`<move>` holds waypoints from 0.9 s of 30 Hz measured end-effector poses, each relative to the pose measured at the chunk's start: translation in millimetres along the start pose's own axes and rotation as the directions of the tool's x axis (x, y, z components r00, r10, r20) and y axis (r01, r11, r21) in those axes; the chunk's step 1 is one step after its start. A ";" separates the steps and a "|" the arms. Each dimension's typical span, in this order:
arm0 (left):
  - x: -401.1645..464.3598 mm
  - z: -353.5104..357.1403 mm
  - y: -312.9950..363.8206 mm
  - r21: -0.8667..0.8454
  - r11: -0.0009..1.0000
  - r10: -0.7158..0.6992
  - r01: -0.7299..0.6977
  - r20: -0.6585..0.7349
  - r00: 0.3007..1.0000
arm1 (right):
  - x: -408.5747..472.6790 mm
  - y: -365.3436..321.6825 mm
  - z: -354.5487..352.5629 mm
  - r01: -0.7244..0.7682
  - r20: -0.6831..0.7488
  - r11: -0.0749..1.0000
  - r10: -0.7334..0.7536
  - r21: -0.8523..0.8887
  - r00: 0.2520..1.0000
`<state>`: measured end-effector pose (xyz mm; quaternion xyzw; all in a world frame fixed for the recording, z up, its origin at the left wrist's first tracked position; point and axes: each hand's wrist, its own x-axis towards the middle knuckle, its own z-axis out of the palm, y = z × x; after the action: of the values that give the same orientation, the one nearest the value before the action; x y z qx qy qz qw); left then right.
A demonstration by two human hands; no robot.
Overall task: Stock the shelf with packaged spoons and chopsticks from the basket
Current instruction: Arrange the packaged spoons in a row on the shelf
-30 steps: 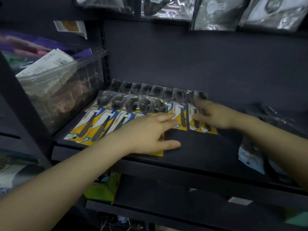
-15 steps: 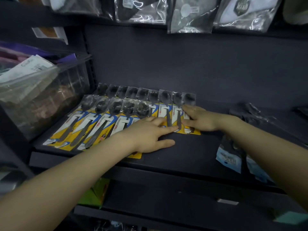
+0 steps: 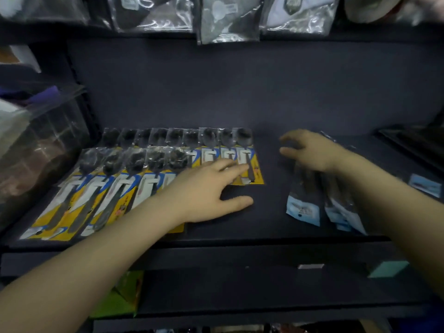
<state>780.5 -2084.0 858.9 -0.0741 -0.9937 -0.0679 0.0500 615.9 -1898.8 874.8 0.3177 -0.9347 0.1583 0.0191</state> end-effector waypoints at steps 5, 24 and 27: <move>19.2 -0.1 30.5 -0.175 0.982 0.041 -0.075 -0.189 0.981 | -37.4 42.1 8.4 -0.359 0.024 0.926 0.364 -0.117 0.931; 85.7 45.8 128.6 -0.181 0.983 -0.009 0.023 0.082 0.997 | -31.2 130.9 -16.3 -0.371 -0.010 0.553 0.567 0.746 0.824; 94.7 44.7 142.2 -0.261 0.964 -0.072 0.044 -0.097 0.993 | -34.2 136.2 -34.6 -0.198 -0.033 0.365 0.540 0.910 0.841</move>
<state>705.3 -1925.0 843.4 -0.0472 -0.9741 -0.2018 0.0905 559.2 -1766.2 864.3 0.0275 -0.7442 0.6668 -0.0295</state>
